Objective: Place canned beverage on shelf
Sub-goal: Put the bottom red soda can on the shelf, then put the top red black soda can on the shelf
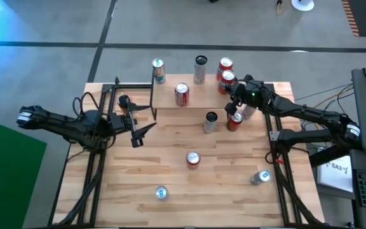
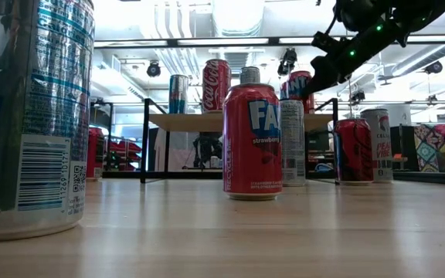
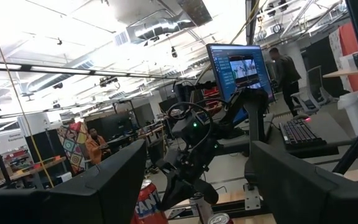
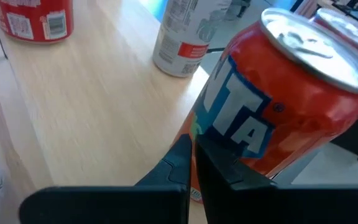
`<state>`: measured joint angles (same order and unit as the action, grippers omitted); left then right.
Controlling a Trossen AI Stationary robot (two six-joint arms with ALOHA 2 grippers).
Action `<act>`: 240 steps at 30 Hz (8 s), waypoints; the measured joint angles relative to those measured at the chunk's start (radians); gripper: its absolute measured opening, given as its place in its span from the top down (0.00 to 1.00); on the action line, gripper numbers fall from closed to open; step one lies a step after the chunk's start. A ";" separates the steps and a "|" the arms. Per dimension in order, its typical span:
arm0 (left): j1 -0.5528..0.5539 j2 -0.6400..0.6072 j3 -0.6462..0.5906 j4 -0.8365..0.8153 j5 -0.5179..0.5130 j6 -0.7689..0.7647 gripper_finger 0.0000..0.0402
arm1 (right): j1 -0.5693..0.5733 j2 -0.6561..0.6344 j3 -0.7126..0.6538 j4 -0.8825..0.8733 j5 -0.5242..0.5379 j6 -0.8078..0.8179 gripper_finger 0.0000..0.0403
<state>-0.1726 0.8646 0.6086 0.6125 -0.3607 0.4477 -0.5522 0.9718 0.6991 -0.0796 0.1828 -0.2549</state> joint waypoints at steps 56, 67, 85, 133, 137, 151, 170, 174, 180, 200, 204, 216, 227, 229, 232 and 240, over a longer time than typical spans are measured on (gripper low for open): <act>0.000 0.000 0.000 0.001 0.000 -0.011 0.32 | -0.011 0.047 0.000 0.062 -0.008 0.016 0.97; 0.000 0.000 0.000 0.000 0.000 -0.018 0.32 | 0.008 -0.023 0.000 0.053 -0.087 0.075 0.97; 0.000 0.038 0.015 -0.079 -0.205 -0.182 0.32 | 0.164 -0.105 0.001 0.045 -0.158 0.191 0.97; 0.946 0.526 0.829 -2.140 0.143 -0.410 0.32 | 0.182 -0.103 0.276 -0.383 -0.321 0.190 0.97; 0.976 0.561 0.827 -2.129 0.143 -0.401 0.32 | 0.182 -0.098 0.276 -0.383 -0.321 0.190 0.97; 0.980 0.561 0.822 -2.044 0.072 -0.369 0.32 | 0.182 -0.064 0.276 -0.384 -0.314 0.165 0.97; 0.977 0.564 0.713 -2.034 -0.015 -0.354 0.13 | 0.182 -0.065 0.275 -0.383 -0.314 0.177 0.97; 0.976 0.568 0.684 -2.059 -0.006 -0.383 0.11 | 0.182 -0.065 0.275 -0.379 -0.314 0.181 0.97; 0.989 0.567 0.661 -1.949 0.059 -0.405 0.11 | 0.181 -0.065 0.275 -0.375 -0.314 0.196 0.97; 1.019 0.566 0.537 -1.820 0.111 -0.408 0.11 | 0.181 -0.065 0.275 -0.375 -0.314 0.221 0.97; 1.020 0.568 0.492 -1.780 0.099 -0.411 0.11 | 0.182 -0.065 0.275 -0.372 -0.313 0.221 0.97; 1.021 0.569 0.404 -1.711 0.098 -0.423 0.13 | 0.181 -0.065 0.275 -0.372 -0.313 0.231 0.97; 1.021 0.568 0.390 -1.692 0.099 -0.439 0.29 | 0.181 -0.065 0.275 -0.362 -0.313 0.231 0.97; 1.020 0.568 0.390 -1.692 0.101 -0.444 0.30 | 0.182 -0.065 0.275 -0.360 -0.313 0.231 0.97; 1.020 0.568 0.390 -1.693 0.102 -0.452 0.31 | 0.182 -0.065 0.275 -0.360 -0.313 0.232 0.97; 1.021 0.559 0.390 -1.698 0.099 -0.454 0.37 | 0.182 -0.065 0.275 -0.360 -0.313 0.236 0.97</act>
<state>0.8482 1.4235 0.9989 -1.0852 -0.2620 -0.0059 -0.3706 0.9066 0.9741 -0.4400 -0.1307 -0.0185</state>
